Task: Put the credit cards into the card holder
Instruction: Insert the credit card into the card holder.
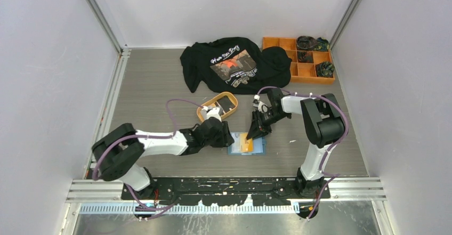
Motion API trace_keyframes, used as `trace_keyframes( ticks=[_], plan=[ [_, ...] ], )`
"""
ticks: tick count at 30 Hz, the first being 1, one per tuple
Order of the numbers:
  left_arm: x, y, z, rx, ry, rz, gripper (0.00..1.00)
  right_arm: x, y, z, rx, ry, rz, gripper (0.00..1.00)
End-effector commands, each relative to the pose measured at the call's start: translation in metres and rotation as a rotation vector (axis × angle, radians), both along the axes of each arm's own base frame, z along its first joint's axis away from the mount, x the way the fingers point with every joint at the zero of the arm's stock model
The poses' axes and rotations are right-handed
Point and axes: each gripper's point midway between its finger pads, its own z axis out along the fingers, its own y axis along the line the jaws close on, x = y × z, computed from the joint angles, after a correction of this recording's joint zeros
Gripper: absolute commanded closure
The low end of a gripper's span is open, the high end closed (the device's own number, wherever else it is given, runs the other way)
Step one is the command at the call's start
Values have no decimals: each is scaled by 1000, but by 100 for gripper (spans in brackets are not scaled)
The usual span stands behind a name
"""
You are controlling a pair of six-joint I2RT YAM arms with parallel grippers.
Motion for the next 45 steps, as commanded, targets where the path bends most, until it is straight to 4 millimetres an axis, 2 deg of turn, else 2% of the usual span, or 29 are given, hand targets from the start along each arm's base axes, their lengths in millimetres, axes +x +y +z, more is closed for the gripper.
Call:
trace_keyframes(
  ticks=[1, 4, 7, 11, 19, 27, 32, 37, 45],
  plan=[
    [-9, 3, 43, -73, -84, -80, 55, 10, 5, 5, 10, -22, 1, 76],
    [-23, -1, 66, -148, -119, -115, 55, 11, 5, 4, 9, -21, 3, 76],
    [-41, -23, 87, -196, -171, -145, 55, 11, 5, 4, 8, -18, 3, 75],
    [-44, -49, 95, -129, -241, -125, 57, 11, 4, 4, 5, -19, 3, 75],
    [-34, -87, 73, 77, -269, -64, 68, 11, 3, 3, -3, -19, 3, 75],
    [-22, -109, 49, 227, -250, -61, 69, 11, 3, 2, -12, -21, 4, 75],
    [-19, -116, 38, 308, -231, -77, 74, 11, 2, 1, -15, -19, 4, 75],
    [-20, -123, 29, 341, -212, -101, 75, 11, 2, 1, -17, -17, 3, 75],
    [-19, -116, 19, 375, -209, -83, 73, 11, 1, 0, -21, -17, 5, 74]
  ],
)
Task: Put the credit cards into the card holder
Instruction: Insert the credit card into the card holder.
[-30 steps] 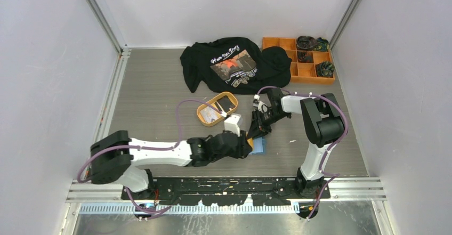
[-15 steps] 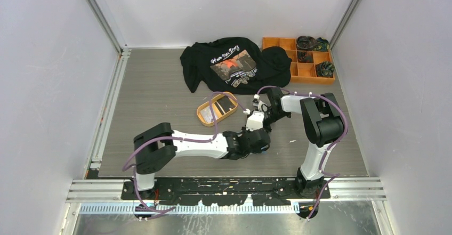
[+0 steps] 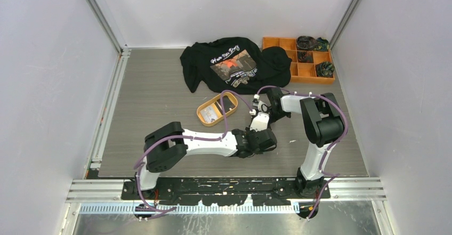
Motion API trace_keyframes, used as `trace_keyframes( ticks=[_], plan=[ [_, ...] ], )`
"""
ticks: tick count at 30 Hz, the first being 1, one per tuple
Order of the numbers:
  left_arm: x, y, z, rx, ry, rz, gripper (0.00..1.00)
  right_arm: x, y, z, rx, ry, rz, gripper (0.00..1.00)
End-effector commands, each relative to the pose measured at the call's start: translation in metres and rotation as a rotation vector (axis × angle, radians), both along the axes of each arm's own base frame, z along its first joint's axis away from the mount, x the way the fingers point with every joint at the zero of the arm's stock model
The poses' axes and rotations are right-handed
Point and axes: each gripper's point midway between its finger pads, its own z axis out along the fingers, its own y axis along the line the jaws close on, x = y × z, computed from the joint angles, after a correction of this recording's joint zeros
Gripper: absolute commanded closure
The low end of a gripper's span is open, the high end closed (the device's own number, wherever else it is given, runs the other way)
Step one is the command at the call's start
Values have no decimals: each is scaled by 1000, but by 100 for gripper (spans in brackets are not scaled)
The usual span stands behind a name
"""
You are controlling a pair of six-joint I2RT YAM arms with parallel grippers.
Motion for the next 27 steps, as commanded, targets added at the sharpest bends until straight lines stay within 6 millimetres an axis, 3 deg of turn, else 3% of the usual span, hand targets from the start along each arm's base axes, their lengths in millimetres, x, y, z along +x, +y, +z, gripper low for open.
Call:
trace_keyframes(
  ticks=[1, 16, 24, 27],
  plan=[
    [8, 2, 4, 17, -41, 33, 73, 7, 1, 1, -12, -17, 5, 74],
    [16, 31, 6, 63, -52, 89, 69, 7, 1, 3, -11, -24, 16, 66],
    [-7, -5, 34, -120, 3, -122, 69, 6, 1, 2, -11, -22, 20, 66],
    [-6, -10, 32, -123, 5, -121, 76, 6, 1, 2, -12, -22, 19, 65]
  ],
)
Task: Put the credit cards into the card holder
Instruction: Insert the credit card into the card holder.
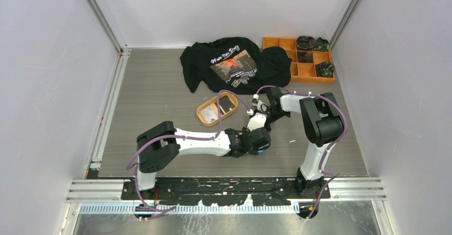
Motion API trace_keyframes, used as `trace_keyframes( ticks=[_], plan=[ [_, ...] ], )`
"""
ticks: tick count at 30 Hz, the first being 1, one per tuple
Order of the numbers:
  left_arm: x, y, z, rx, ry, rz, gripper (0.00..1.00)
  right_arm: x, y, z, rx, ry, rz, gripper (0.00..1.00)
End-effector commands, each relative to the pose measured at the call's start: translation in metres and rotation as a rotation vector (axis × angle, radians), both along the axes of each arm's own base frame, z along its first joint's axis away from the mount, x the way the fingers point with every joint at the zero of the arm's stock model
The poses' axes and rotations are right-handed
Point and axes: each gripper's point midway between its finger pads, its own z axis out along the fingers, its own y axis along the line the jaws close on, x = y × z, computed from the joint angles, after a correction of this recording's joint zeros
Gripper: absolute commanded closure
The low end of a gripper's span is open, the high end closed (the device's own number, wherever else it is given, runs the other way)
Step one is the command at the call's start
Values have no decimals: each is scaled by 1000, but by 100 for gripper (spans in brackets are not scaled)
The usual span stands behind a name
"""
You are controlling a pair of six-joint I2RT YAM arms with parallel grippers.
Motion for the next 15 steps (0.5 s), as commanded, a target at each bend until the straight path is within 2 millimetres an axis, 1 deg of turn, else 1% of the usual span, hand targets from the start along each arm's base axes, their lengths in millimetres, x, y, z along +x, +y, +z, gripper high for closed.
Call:
trace_keyframes(
  ticks=[1, 3, 4, 7, 11, 15],
  plan=[
    [3, -29, 31, -123, -21, -46, 81, 5, 0, 1, -15, -26, 14, 65],
    [4, -30, 27, -90, -13, -42, 87, 5, 0, 0, -16, -25, 14, 66],
    [5, -32, 25, -79, -13, -38, 88, 5, 0, 0, -17, -27, 15, 65],
    [10, -34, 17, -45, -15, -23, 89, 5, 0, 0, -17, -28, 16, 65],
    [15, -26, 6, 27, -12, 21, 89, 6, -1, -1, -22, -26, 14, 65],
    [16, -24, 3, 33, -11, 28, 89, 5, -1, -1, -26, -22, 16, 65]
  ],
)
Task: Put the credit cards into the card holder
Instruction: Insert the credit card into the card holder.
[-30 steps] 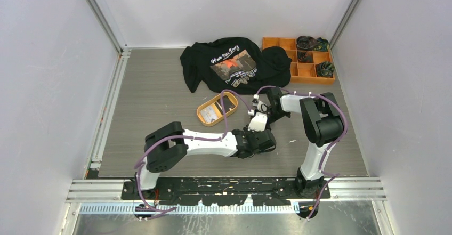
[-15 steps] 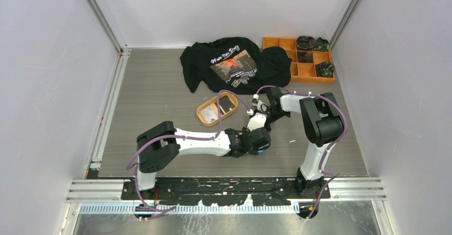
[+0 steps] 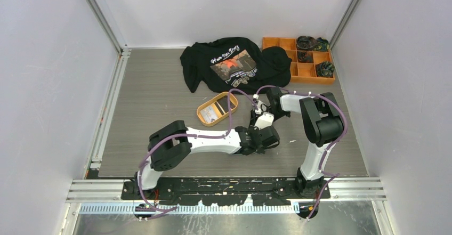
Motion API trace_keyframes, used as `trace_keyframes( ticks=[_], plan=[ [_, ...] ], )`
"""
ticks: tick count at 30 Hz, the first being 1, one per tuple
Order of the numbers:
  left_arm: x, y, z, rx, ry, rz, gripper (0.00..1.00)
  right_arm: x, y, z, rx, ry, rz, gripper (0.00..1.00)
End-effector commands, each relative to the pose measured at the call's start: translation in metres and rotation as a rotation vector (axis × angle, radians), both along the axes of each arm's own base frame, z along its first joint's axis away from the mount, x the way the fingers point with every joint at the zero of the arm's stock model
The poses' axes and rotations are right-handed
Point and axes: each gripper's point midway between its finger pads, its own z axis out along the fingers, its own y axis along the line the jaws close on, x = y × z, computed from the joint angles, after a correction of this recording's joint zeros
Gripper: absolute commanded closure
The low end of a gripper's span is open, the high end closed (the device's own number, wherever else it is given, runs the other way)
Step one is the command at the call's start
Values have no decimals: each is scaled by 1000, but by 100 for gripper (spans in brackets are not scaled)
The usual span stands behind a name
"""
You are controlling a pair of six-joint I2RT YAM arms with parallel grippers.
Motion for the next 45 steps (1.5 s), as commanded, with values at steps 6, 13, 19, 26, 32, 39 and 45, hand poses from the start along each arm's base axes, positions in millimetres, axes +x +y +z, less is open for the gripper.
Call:
trace_keyframes(
  ticks=[6, 13, 19, 26, 32, 39, 45],
  plan=[
    [9, 15, -3, 45, -3, 62, 86, 5, -2, -3, -34, -23, 19, 64],
    [10, 33, -7, 65, 23, 101, 83, 5, -2, -2, -36, -20, 23, 57],
    [15, 48, -4, 71, 11, 137, 81, 5, -3, 1, -36, -29, 32, 56],
    [22, 62, 4, 72, -9, 156, 81, 10, -4, 13, -34, -80, 53, 53],
    [8, 50, 27, -35, 13, 18, 80, 16, -7, 30, -36, -183, 73, 52],
    [-22, 44, 69, -298, -27, -203, 73, 23, -11, 59, -29, -366, 113, 52],
    [-14, 94, 66, -298, -106, -158, 54, 23, -15, 96, 10, -661, 203, 54]
  ],
)
